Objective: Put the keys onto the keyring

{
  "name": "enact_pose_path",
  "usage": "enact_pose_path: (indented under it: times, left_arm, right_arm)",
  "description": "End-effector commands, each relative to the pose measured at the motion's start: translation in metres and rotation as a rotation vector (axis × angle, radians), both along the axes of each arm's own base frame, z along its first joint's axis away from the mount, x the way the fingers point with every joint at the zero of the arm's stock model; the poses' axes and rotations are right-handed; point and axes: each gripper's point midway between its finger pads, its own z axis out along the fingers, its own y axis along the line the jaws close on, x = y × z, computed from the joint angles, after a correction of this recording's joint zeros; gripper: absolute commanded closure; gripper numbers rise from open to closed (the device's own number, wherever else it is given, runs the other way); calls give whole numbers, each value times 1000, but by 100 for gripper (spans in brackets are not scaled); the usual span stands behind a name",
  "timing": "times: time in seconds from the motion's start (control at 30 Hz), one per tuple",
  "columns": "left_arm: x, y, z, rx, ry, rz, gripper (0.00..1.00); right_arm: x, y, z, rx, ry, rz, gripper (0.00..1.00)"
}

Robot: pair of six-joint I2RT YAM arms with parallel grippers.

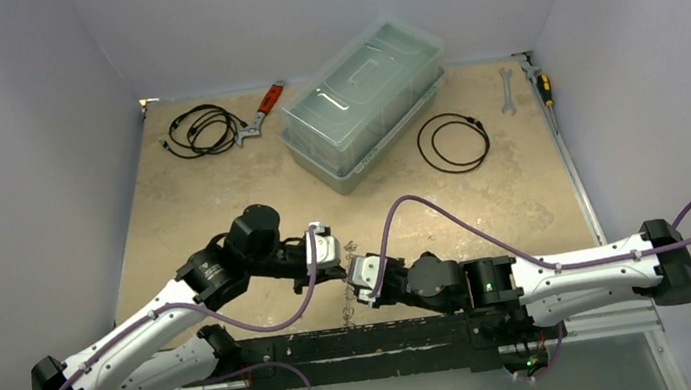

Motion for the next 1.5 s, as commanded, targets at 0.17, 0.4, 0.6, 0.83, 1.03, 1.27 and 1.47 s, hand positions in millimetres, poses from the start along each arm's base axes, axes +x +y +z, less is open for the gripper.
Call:
enact_pose_path:
  times: [0.17, 0.4, 0.6, 0.83, 1.03, 1.27, 1.47]
  left_arm:
    - [-5, -7, 33, -91, -53, -64, 100]
    - [-8, -8, 33, -97, -42, -81, 100]
    - [-8, -9, 32, -97, -41, -84, 100]
    - [-9, -8, 33, -99, -41, -85, 100]
    - [-7, -8, 32, -98, -48, -78, 100]
    - [-11, -8, 34, -106, -46, -96, 100]
    - [-21, -6, 42, -134, -51, -139, 100]
  right_arm:
    - [12, 0, 13, 38, -39, -58, 60]
    - [12, 2, 12, 40, -47, -48, 65]
    - [10, 3, 11, 41, -46, -33, 80]
    - [6, 5, 8, 38, -37, -10, 100]
    - [3, 5, 9, 48, -28, 10, 100]
    - [1, 3, 11, 58, -32, 21, 81]
    - [-5, -2, 29, 120, -44, 61, 64]
